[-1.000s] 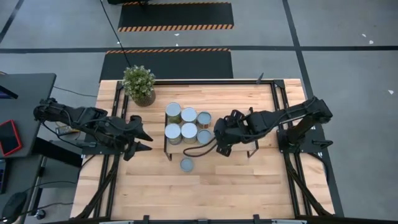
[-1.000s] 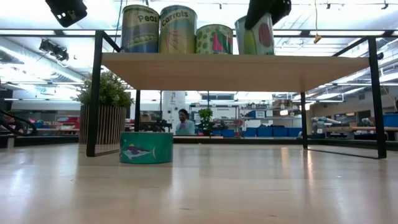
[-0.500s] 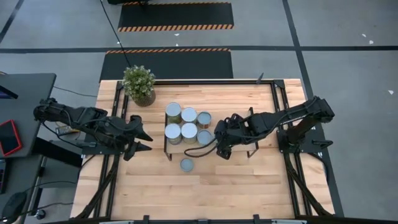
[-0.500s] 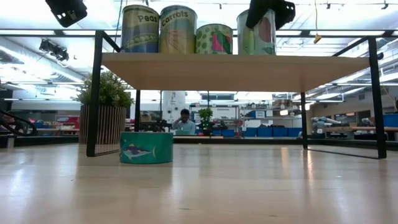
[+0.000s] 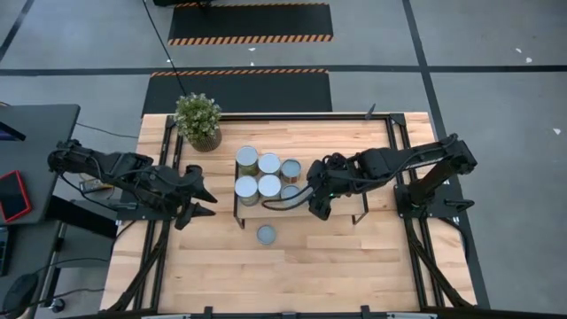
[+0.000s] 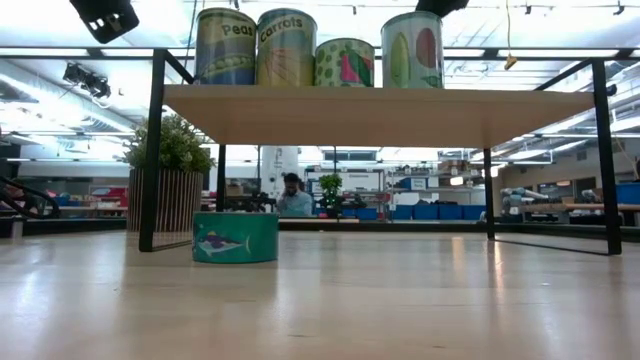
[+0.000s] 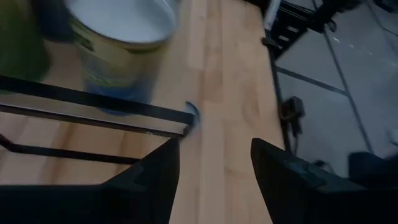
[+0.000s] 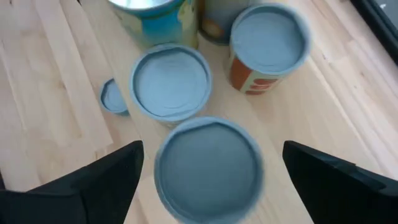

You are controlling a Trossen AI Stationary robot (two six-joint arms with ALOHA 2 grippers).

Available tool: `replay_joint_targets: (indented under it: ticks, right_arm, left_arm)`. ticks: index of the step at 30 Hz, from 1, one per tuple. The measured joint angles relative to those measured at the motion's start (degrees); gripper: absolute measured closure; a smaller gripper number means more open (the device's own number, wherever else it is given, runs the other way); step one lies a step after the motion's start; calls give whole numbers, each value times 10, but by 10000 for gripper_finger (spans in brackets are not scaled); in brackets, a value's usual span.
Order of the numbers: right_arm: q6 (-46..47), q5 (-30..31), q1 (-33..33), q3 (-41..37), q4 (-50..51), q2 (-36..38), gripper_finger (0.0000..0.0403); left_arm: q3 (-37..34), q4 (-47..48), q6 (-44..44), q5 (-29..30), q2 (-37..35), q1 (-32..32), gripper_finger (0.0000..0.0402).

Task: Pick and place cans onto a shelf
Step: Put the canned tuna on the shelf

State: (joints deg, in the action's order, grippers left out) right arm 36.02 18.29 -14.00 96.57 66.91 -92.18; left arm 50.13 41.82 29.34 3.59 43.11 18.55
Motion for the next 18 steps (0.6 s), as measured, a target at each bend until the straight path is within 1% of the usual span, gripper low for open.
replay_joint_targets:
  ticks: [3,5,8,11,15,18]
  right_arm:
    - [18,0,-4,32,29,0,11]
    - [31,1,-16,50,40,0,11]
    - [50,9,-52,65,31,0,13]
    - [73,36,-99,66,10,-8,15]
    - [78,62,-153,66,-17,-41,15]
    - [80,82,-179,66,-64,-78,15]
  left_arm:
    - [0,2,0,-38,0,5,198]
    - [0,11,0,-52,0,15,198]
    - [0,25,0,-52,0,32,198]
    - [0,30,0,-56,1,54,198]
    - [0,33,-5,-59,17,91,198]
    - [0,41,-20,-52,35,110,198]
